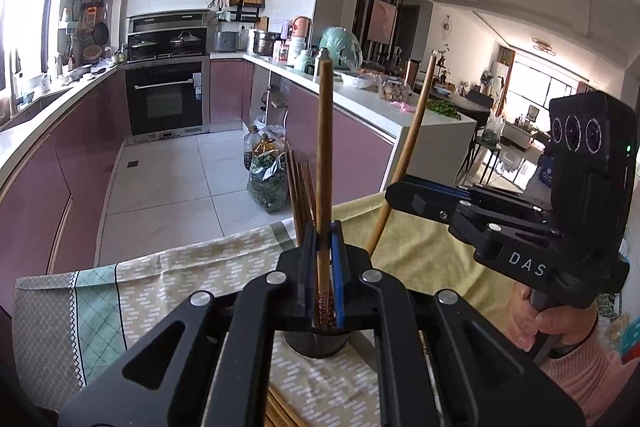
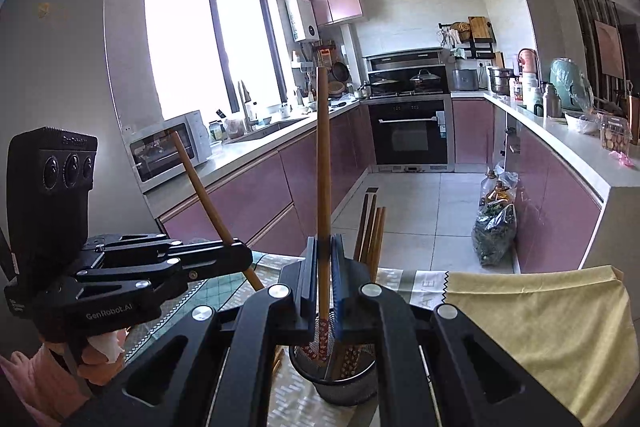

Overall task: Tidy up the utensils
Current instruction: 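Lift both held chopsticks upright and carry them over the mesh cup, then lower both chopsticks into the cup and open both grippers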

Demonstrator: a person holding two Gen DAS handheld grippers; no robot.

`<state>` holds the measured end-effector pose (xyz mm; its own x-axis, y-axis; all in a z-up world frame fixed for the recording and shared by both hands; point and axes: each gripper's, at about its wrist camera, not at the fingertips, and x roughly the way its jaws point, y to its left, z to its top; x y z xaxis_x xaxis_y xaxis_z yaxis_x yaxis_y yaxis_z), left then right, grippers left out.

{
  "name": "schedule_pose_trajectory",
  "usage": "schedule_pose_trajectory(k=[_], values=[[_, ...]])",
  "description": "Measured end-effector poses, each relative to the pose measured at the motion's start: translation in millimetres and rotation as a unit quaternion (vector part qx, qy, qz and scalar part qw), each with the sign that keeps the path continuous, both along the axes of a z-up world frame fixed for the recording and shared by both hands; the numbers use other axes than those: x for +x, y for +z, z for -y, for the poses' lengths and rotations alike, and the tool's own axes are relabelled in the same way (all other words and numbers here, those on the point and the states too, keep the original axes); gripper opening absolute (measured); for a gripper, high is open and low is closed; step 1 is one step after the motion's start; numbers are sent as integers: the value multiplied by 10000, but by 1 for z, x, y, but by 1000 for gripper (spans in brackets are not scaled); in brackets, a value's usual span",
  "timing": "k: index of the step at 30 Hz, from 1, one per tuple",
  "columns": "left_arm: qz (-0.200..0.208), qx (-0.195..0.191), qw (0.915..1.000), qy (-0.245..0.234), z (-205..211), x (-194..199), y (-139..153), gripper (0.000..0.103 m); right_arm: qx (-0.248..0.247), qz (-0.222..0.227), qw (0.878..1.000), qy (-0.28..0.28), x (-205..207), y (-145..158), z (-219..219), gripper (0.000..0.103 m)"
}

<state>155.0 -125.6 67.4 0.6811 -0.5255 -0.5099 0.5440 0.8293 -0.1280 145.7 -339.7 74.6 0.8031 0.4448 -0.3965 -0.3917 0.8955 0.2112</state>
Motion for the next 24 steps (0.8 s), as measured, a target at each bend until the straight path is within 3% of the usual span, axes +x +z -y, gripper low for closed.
schedule_pose_trajectory(k=[11, 24], values=[[-588, 619, 9963, -109, 12, 32, -35, 7, -131, -752, 9970, 144, 24, -37, -11, 6], [-902, 720, 9933, -60, 21, 66, -56, 8, -169, -1145, 9933, 8, 41, -57, -14, 8]])
